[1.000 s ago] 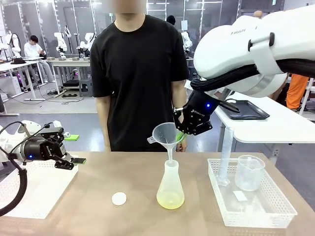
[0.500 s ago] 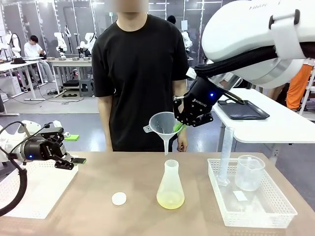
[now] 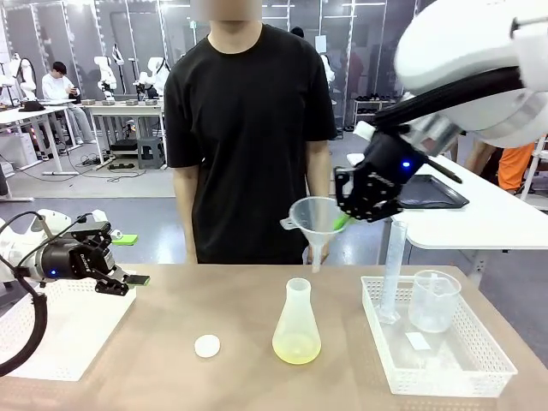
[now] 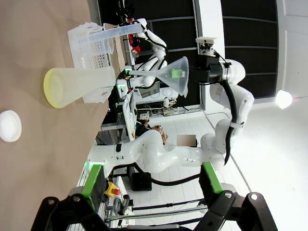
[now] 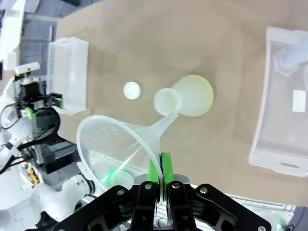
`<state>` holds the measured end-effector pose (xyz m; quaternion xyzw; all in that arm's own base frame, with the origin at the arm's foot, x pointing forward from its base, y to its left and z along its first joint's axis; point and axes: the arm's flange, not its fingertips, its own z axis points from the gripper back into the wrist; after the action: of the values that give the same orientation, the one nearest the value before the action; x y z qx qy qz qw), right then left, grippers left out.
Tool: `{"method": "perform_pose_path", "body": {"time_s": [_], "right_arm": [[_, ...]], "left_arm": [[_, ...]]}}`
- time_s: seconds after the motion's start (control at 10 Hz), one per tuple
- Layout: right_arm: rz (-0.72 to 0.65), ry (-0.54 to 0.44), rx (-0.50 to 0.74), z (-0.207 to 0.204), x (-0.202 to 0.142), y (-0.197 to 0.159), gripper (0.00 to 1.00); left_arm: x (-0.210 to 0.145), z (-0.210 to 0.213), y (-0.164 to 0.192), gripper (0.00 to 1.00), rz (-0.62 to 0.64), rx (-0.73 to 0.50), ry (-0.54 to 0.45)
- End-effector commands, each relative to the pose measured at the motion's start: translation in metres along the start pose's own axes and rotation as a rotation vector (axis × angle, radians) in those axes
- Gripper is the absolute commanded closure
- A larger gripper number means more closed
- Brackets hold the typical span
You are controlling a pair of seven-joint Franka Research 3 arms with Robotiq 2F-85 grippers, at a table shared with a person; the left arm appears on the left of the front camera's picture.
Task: Prepare the solutions needed for the experiment.
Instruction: Once the solution is in the Big flask , pick up the Plastic Funnel and place it back into the right Organizing basket.
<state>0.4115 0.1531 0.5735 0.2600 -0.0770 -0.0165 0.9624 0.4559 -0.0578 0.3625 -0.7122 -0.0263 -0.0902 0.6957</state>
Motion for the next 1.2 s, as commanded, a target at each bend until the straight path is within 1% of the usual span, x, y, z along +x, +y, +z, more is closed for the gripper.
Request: {"method": "perform_pose_path", "body": {"time_s": [0.0, 0.3, 0.5, 0.8, 0.9, 1.1], "right_arm": [[0.002, -0.014, -0.008, 0.016, 0.001, -0.044, 1.00], [-0.062, -0.044, -0.018, 0.041, 0.008, -0.118, 1.00], [-0.109, -0.043, -0.024, 0.052, 0.008, -0.152, 1.00], [-0.171, 0.004, -0.027, 0.051, 0.000, -0.174, 1.00], [-0.189, 0.004, -0.035, 0.046, -0.005, -0.180, 1.00], [-0.244, 0.048, -0.030, 0.021, -0.018, -0.196, 1.00]], "left_arm": [[0.001, -0.001, -0.002, 0.00, -0.005, -0.015, -0.009], [0.001, -0.001, -0.002, 0.00, -0.005, -0.015, -0.009], [0.001, -0.001, -0.002, 0.00, -0.005, -0.015, -0.009], [0.001, -0.001, -0.002, 0.00, -0.005, -0.015, -0.009], [0.001, -0.001, -0.002, 0.00, -0.005, -0.015, -0.009], [0.001, -0.001, -0.002, 0.00, -0.005, -0.015, -0.009]]}}
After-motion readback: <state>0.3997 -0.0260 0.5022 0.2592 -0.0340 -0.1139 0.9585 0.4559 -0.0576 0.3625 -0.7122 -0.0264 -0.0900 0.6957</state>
